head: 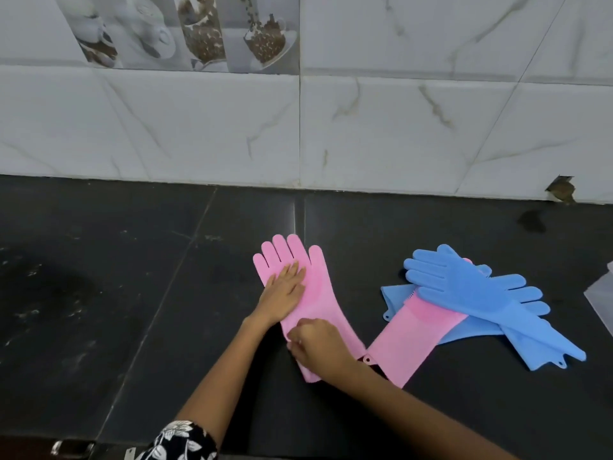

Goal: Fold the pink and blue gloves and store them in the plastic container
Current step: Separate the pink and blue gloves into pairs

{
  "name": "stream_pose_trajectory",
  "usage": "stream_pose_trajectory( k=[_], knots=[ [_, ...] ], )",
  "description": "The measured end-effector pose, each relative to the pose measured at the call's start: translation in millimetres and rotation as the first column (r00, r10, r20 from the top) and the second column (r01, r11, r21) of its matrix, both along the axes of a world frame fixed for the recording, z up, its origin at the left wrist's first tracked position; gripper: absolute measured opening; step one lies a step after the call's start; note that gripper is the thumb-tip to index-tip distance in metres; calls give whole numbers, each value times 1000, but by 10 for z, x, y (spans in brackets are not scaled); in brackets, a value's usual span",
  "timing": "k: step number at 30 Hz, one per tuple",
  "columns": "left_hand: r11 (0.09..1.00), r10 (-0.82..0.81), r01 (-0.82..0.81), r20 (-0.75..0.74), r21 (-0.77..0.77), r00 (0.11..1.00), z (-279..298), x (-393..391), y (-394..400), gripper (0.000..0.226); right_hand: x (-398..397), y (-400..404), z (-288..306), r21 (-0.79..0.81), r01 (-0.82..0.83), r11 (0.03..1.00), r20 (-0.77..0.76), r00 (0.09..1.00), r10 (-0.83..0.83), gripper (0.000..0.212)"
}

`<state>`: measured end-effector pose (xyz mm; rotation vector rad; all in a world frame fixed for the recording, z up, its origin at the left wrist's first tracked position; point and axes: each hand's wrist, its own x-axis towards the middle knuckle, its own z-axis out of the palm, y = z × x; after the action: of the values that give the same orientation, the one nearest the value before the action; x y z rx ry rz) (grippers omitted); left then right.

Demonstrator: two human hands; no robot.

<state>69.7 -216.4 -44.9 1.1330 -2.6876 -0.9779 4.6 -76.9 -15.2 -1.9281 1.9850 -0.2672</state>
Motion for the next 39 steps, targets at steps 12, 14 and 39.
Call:
stream_pose_trajectory(
  k=[12, 14, 39],
  knots=[
    [919, -66, 100, 101, -382, 993, -205, 72, 203, 53, -1412, 609, 359, -76, 269, 960, -35, 962, -272, 25],
    [915, -124, 172, 151, -365, 981, -141, 116, 145, 54, -1689, 640, 376, -2, 232, 973, -183, 956, -229, 31],
    [970, 227, -242, -281, -17, 932, 369, -1051, 1568, 6, -2872, 1134, 216, -230, 542, 809, -58, 822, -567, 34]
  ],
)
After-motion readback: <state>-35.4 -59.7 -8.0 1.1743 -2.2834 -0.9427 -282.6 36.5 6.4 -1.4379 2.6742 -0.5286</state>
